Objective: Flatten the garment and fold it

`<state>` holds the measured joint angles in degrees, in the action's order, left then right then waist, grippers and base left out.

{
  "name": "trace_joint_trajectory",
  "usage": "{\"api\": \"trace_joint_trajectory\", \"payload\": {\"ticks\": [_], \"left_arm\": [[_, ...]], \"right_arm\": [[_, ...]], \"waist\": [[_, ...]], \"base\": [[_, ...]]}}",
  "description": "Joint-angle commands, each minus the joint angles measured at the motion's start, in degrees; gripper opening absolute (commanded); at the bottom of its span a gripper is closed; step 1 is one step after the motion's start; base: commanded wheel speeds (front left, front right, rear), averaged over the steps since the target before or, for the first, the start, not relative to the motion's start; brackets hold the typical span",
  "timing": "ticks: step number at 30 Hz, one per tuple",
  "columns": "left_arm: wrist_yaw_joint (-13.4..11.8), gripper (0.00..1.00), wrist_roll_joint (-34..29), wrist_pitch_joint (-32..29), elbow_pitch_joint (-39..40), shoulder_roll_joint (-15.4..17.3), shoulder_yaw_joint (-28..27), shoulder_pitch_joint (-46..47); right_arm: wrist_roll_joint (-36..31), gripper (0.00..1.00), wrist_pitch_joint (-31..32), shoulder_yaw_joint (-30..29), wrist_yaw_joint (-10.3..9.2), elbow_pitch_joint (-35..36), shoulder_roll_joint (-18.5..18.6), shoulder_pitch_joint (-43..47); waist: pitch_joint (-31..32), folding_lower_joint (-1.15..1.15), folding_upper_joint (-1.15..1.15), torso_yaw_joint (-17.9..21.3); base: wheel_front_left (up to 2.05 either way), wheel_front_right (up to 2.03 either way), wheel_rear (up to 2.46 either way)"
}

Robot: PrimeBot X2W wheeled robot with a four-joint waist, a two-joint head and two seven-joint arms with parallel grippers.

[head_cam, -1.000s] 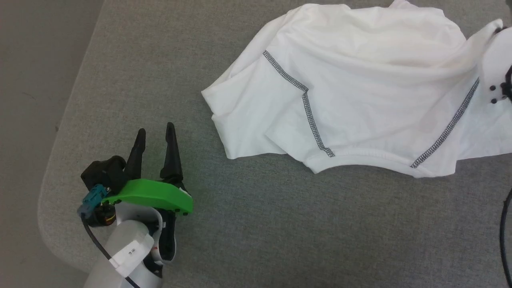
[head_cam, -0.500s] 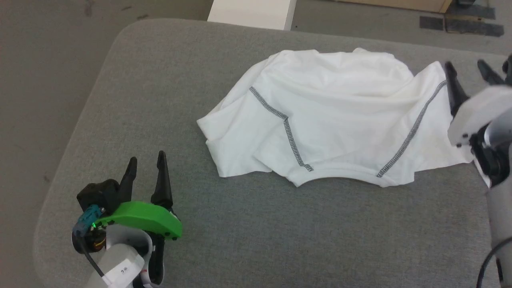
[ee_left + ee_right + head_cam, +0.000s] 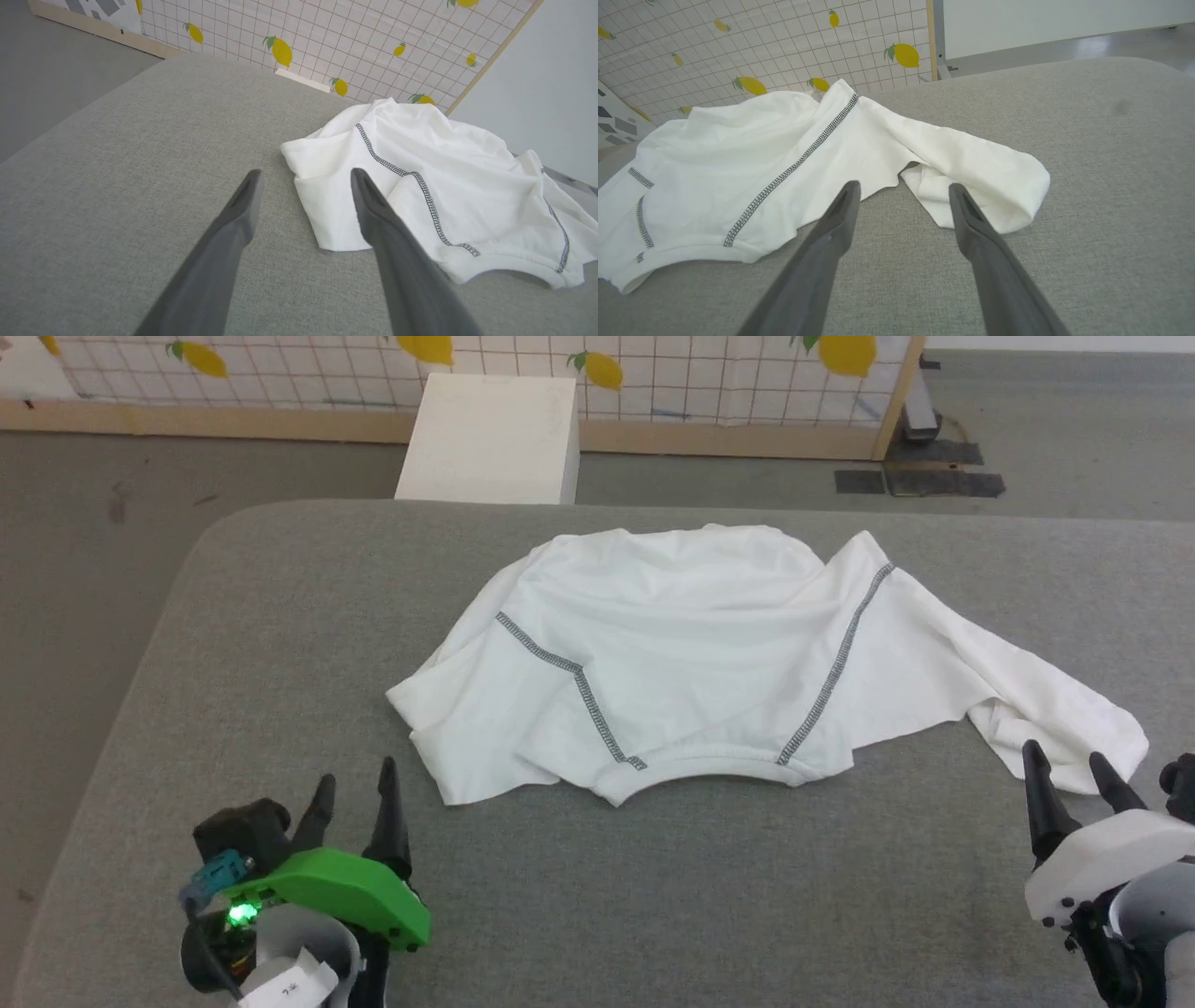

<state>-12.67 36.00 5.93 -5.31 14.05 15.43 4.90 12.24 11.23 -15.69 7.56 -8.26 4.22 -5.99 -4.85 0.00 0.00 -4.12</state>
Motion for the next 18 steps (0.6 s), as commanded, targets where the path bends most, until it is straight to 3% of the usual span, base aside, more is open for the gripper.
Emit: {"api": "trace_joint_trajectory", "payload": {"ticks": [1,5,9,15,16,17,18], "left_arm": [[-0.2,1.0,0.8,-2.1,-0.6,-0.1,0.6,-0.3],[-0.1,1.0,1.8,-12.2,-4.5,1.0,3.0,5.8],[-1.5,1.0,1.1,-23.8,-10.9,2.8,5.8,12.5],[-1.5,1.0,0.5,-30.2,-18.0,3.4,7.9,17.8],[-1.4,0.76,0.7,-31.1,-19.3,3.5,8.1,18.0],[-1.3,0.26,0.8,-31.5,-20.1,3.5,8.2,18.1],[-1.4,0.0,0.9,-31.6,-21.0,3.7,8.1,18.2]], "right_arm": [[0.7,1.0,0.4,-0.1,-0.08,1.0,-0.4,0.5],[0.9,1.0,1.2,0.4,-0.08,3.6,-1.0,0.8],[1.0,1.0,1.5,1.3,-0.08,5.2,-1.2,-0.2],[0.6,1.0,1.3,0.8,-0.08,5.9,-1.3,-0.9],[0.6,1.0,1.3,0.7,-0.08,6.0,-1.3,-1.0],[0.7,1.0,1.2,0.6,-0.08,6.0,-1.3,-1.0],[0.7,1.0,1.0,0.4,-0.08,6.1,-1.3,-1.0]], "waist": [[0.8,0.0,0.0,1.4],[-1.0,0.0,0.0,2.5],[-2.9,0.0,0.0,4.1],[-5.6,0.0,0.0,6.1],[-6.0,0.0,0.0,6.3],[-6.2,0.0,0.0,6.4],[-6.5,0.0,0.0,6.5]], "base": [[0.0,0.0,0.0],[0.0,0.0,0.0],[0.0,0.0,0.0],[0.0,0.0,0.0],[0.0,0.0,0.0],[0.0,0.0,0.0],[0.0,0.0,0.0]]}}
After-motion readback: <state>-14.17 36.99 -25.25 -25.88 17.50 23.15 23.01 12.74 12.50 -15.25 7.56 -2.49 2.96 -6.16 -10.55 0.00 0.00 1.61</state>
